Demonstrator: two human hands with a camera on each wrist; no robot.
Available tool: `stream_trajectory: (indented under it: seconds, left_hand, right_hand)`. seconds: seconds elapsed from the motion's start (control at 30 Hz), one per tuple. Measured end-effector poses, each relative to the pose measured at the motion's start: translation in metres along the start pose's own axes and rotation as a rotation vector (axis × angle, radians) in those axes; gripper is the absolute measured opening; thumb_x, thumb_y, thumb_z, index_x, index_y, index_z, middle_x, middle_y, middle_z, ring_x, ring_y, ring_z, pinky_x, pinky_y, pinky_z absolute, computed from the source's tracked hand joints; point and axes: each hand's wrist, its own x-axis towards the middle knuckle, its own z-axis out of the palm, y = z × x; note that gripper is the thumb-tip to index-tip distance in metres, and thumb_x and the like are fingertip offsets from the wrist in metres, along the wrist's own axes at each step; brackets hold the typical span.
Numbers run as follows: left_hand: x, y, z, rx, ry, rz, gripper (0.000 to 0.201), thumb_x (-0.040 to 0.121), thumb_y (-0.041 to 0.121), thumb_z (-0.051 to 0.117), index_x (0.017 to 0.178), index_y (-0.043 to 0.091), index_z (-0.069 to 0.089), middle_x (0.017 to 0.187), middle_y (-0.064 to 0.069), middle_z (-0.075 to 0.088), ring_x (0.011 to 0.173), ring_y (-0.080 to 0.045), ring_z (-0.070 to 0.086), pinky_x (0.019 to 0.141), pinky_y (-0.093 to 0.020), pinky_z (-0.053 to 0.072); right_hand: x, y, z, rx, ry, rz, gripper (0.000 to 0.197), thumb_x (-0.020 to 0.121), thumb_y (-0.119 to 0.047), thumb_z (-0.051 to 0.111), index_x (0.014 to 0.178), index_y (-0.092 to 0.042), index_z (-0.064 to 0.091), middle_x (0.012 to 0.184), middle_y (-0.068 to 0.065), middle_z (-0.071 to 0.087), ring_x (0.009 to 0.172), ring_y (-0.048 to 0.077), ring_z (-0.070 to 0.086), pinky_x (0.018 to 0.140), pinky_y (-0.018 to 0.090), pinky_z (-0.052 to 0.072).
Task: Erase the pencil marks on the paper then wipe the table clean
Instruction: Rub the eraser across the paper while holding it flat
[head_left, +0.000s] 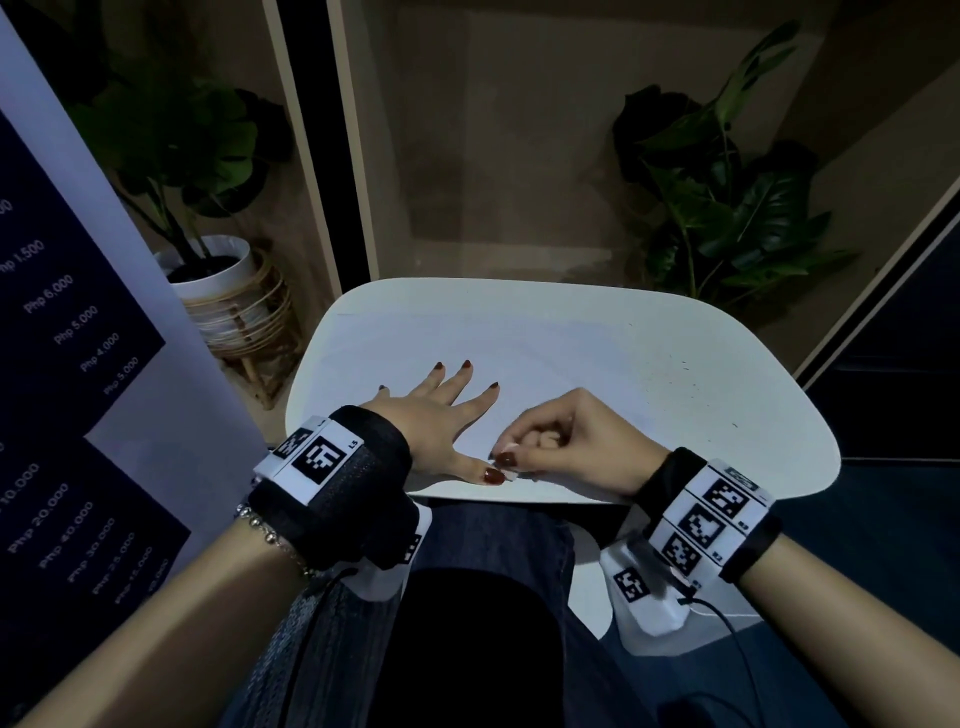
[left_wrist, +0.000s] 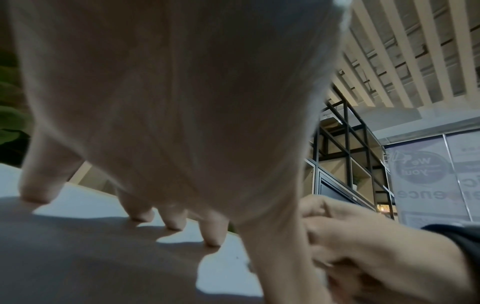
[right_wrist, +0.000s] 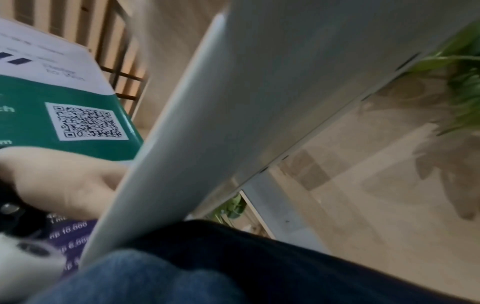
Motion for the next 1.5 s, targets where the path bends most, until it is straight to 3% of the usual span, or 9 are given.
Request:
stream_trajectory:
  seconds: [0.23, 0.43, 0.6, 0.77, 0.87, 0.97, 1.13, 1.33, 1.5]
  left_hand:
    - [-0.001, 0.002, -0.001, 0.007, -0.007, -0.002, 0.096, 0.087, 0.069, 0.046, 0.152, 0.039, -0.018, 0.158, 0.007, -0.032, 0.147, -0.019, -0.024, 0.116, -0.064, 0.002]
    - [0.0, 0.001, -0.001, 0.002, -0.008, -0.002, 0.097, 0.087, 0.069, 0.048, 0.152, 0.041, -0.017, 0.157, 0.009, -0.032, 0.147, -0.018, -0.024, 0.116, -0.064, 0.002]
    - [-0.002, 0.002, -0.001, -0.005, -0.004, 0.0, 0.096, 0.088, 0.068, 0.047, 0.152, 0.04, -0.018, 0.158, 0.008, -0.032, 0.148, -0.018, -0.024, 0.116, -0.063, 0.003]
    - [-0.001, 0.001, 0.0, -0.002, 0.001, 0.002, 0.095, 0.088, 0.068, 0.048, 0.152, 0.041, -0.016, 0.158, 0.008, -0.031, 0.148, -0.018, -0.024, 0.116, -0.064, 0.003]
    - [-0.001, 0.002, -0.001, -0.002, 0.001, 0.002, 0.096, 0.088, 0.068, 0.048, 0.152, 0.04, -0.017, 0.158, 0.008, -0.031, 0.148, -0.018, -0.024, 0.116, -0.064, 0.003]
    - [-0.002, 0.002, -0.001, 0.002, 0.002, 0.003, 0.096, 0.088, 0.068, 0.047, 0.152, 0.039, -0.018, 0.158, 0.007, -0.032, 0.148, -0.019, -0.024, 0.116, -0.063, 0.003]
    - [-0.001, 0.0, 0.0, -0.013, 0.01, 0.002, 0.096, 0.086, 0.07, 0.048, 0.152, 0.041, -0.016, 0.158, 0.009, -0.032, 0.147, -0.017, -0.024, 0.116, -0.063, 0.002]
    - [-0.002, -0.002, -0.001, 0.017, 0.005, 0.015, 0.089, 0.091, 0.066, 0.044, 0.153, 0.041, -0.015, 0.159, 0.007, -0.029, 0.148, -0.016, -0.021, 0.119, -0.058, 0.007]
    - [-0.005, -0.005, -0.006, 0.028, -0.019, 0.052, 0.081, 0.097, 0.055, 0.044, 0.153, 0.041, -0.013, 0.16, 0.005, -0.028, 0.148, -0.016, -0.021, 0.121, -0.05, 0.006]
  right_hand:
    - [0.019, 0.008, 0.012, 0.183, 0.381, -0.029, 0.009, 0.09, -0.001, 0.068, 0.086, 0.007, 0.071, 0.065, 0.015, 0.056, 0.066, 0.023, 0.053, 0.085, 0.039, 0.056]
    - [0.003, 0.001, 0.002, -0.008, 0.021, 0.012, 0.006, 0.087, -0.004, 0.072, 0.087, 0.001, 0.074, 0.063, 0.007, 0.064, 0.06, 0.02, 0.051, 0.068, 0.03, 0.05]
    - [0.019, 0.009, 0.011, 0.044, 0.43, -0.072, 0.009, 0.089, -0.005, 0.069, 0.082, -0.001, 0.072, 0.061, 0.003, 0.056, 0.061, 0.017, 0.048, 0.082, 0.047, 0.058]
    - [0.004, -0.001, 0.002, -0.032, 0.009, -0.001, 0.007, 0.088, -0.005, 0.072, 0.087, 0.002, 0.074, 0.063, 0.009, 0.064, 0.062, 0.022, 0.049, 0.067, 0.032, 0.051]
    - [0.011, 0.003, 0.009, 0.077, 0.216, -0.033, 0.007, 0.088, -0.005, 0.071, 0.085, 0.0, 0.074, 0.063, 0.013, 0.062, 0.065, 0.024, 0.047, 0.081, 0.043, 0.054]
    - [0.018, 0.005, 0.014, 0.118, 0.367, -0.065, 0.009, 0.09, -0.003, 0.07, 0.086, 0.004, 0.072, 0.063, 0.024, 0.056, 0.063, 0.022, 0.052, 0.079, 0.036, 0.055]
    - [0.003, -0.003, 0.001, 0.016, 0.009, 0.011, 0.01, 0.088, 0.0, 0.07, 0.089, 0.01, 0.072, 0.066, 0.01, 0.068, 0.057, 0.017, 0.054, 0.061, 0.025, 0.048]
    - [0.008, -0.002, 0.003, 0.307, 0.358, -0.033, 0.015, 0.094, 0.001, 0.062, 0.091, 0.016, 0.065, 0.075, 0.021, 0.067, 0.056, 0.014, 0.057, 0.059, 0.023, 0.045]
    - [0.009, -0.004, 0.002, 0.319, 0.471, -0.032, 0.013, 0.096, 0.002, 0.058, 0.097, 0.013, 0.065, 0.058, 0.004, 0.061, 0.056, 0.015, 0.056, 0.06, 0.023, 0.045]
